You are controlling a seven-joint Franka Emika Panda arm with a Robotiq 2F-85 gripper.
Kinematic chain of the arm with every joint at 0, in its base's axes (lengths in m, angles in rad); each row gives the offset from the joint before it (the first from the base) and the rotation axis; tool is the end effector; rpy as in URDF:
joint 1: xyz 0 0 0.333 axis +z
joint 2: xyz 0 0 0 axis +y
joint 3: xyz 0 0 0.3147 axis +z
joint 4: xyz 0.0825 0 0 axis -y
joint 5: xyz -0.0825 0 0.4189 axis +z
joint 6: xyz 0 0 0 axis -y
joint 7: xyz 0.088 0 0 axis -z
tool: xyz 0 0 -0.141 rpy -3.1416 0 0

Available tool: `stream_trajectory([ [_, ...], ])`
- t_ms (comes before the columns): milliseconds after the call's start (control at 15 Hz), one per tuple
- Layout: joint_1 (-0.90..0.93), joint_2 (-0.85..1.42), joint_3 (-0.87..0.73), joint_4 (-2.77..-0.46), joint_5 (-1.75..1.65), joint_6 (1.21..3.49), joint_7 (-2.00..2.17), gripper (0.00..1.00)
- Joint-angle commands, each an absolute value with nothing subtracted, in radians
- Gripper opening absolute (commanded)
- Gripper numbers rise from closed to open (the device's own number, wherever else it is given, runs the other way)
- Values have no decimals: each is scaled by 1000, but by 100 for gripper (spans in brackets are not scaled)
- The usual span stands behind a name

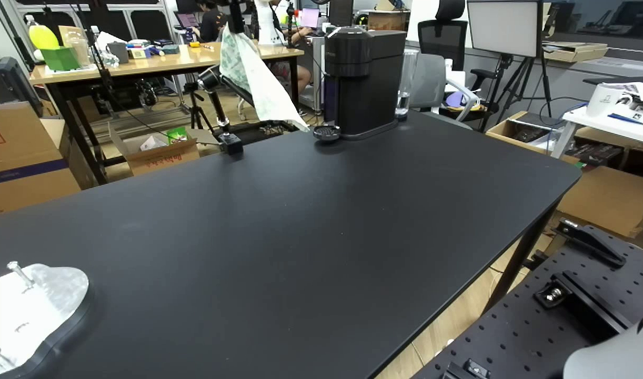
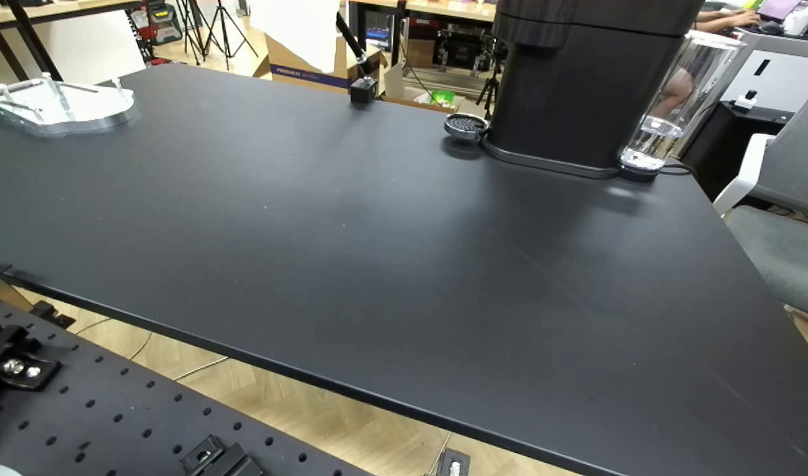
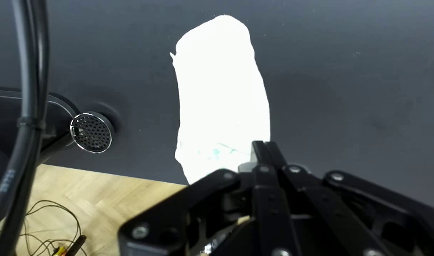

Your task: Put the cloth on the black rod

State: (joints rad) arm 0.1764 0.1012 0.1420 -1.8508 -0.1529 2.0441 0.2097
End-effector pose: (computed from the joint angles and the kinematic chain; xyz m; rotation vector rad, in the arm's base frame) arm 0.6070 0.1845 0.4275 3.0286 0.2592 0.1868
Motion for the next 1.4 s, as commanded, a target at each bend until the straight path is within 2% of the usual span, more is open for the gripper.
stream_trajectory([
  [0, 178, 96, 140, -1859, -158, 2023, 249, 0],
  [667, 172, 179, 115, -1855, -159, 1994, 275, 0],
  [1333, 182, 223, 97, -1792, -155, 2067, 370, 0],
])
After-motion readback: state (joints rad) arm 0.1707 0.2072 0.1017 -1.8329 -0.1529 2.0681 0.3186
